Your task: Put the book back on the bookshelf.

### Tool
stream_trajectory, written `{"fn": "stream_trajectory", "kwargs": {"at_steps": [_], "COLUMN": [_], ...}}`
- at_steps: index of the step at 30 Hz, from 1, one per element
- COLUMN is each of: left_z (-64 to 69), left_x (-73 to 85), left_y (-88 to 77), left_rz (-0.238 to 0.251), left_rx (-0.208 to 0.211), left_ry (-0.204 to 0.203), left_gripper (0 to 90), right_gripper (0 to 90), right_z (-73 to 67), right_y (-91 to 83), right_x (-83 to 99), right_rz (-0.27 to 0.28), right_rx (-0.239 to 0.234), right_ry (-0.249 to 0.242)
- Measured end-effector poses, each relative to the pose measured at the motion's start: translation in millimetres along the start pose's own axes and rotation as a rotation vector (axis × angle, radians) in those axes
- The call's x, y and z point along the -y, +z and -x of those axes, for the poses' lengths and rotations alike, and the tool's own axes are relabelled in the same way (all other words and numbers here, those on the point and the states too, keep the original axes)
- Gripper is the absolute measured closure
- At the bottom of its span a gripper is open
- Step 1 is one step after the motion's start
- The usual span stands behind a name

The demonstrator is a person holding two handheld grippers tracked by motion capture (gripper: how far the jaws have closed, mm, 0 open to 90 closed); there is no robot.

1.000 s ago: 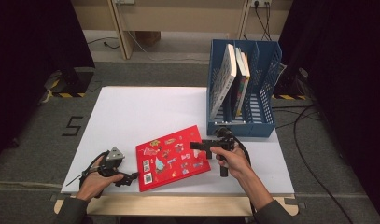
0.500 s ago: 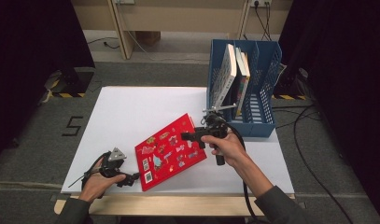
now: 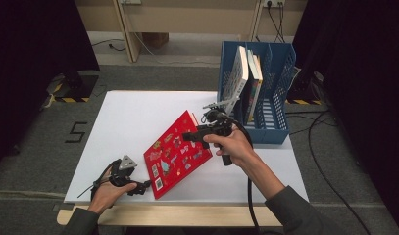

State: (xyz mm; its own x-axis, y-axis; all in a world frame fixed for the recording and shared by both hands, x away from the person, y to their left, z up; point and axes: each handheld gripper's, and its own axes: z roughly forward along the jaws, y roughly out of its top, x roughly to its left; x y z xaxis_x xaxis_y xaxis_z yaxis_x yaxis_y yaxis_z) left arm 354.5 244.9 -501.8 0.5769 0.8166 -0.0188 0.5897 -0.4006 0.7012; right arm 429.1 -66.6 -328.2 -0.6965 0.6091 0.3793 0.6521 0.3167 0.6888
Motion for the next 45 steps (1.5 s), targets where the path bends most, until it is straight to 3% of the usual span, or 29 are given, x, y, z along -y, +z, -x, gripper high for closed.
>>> {"fn": "stream_trajectory", "kwargs": {"at_steps": [13, 25, 36, 45], "left_z": [10.9, 18.9, 24.7, 25.5], "left_x": [-6.5, -12.7, -17.5, -19.8], "left_y": [7.6, 13.0, 19.1, 22.4], "left_rz": [0.015, 0.021, 0.037, 0.043], "left_rx": [-0.016, -0.029, -0.035, -0.027], "left_ry": [0.007, 0.038, 0.043, 0.038], "left_gripper": [0.1, 0.1, 0.1, 0.1], "right_gripper": [31.0, 29.9, 29.4, 29.3], "right_z": [-29.4, -52.8, -83.5, -105.6], "right_y": [-7.8, -7.4, -0.8, 7.3], "right_x": [-17.9, -32.7, -44.3, -47.5], "right_rz": [-0.018, -0.04, -0.057, -0.06], "right_rx": [0.02, 0.026, 0.012, -0.032], "right_ry": [-0.094, -0.143, -0.221, -0.269]}}
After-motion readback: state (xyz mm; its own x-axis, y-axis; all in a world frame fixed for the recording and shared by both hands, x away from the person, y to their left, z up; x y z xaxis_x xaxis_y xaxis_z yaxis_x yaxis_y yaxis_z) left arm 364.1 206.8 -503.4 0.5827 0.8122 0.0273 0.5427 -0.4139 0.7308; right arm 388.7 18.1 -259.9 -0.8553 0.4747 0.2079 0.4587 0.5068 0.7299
